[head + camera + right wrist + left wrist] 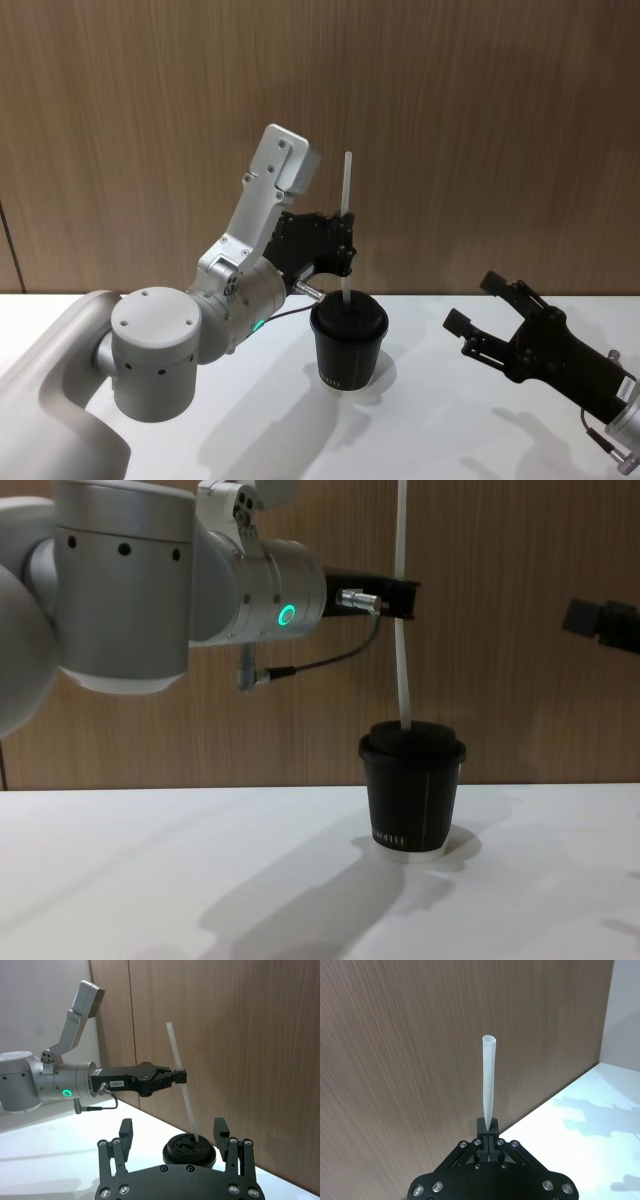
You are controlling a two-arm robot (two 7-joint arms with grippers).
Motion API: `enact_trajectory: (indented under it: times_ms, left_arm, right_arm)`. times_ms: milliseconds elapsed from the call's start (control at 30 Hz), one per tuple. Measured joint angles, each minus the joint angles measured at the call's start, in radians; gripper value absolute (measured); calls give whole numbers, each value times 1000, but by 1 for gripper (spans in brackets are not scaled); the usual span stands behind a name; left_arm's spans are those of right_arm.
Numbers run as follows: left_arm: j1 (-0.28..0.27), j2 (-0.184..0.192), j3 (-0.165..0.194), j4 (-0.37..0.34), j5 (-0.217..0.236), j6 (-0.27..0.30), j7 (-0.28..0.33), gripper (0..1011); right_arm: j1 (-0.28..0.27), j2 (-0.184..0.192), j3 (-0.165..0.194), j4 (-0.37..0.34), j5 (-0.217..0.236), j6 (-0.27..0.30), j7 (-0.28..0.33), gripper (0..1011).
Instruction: Pick up the straw with one hand, pass it to the other hand, and insert it into the cup.
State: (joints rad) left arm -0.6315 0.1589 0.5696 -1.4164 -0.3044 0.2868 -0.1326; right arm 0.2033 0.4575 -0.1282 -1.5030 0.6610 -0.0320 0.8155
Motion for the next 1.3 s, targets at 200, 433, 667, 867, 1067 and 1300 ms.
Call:
enact_trajectory:
  times_ms: [200, 433, 667, 867, 1067, 1300]
  left_arm:
    - [-2, -6, -3, 10, 0, 1, -7, 5]
    - [-4, -10, -5, 17, 1, 3, -13, 111]
    - [-4, -13, -7, 22, 2, 5, -16, 316]
    - [-5, -14, -7, 24, 2, 6, -18, 499]
    - [-5, -14, -8, 25, 2, 6, -19, 700]
    - [-4, -14, -9, 25, 3, 7, -20, 917]
  right_arm:
    - [0, 0, 0, 0, 0, 0, 0, 1001]
    - [0, 0, 0, 0, 0, 0, 0, 1001]
    - [0, 0, 0, 0, 0, 0, 0, 1001]
    - [0, 0, 0, 0, 0, 0, 0, 1001]
    - [0, 0, 0, 0, 0, 0, 0, 1001]
    - [0, 0, -1, 0, 0, 0, 0, 1002]
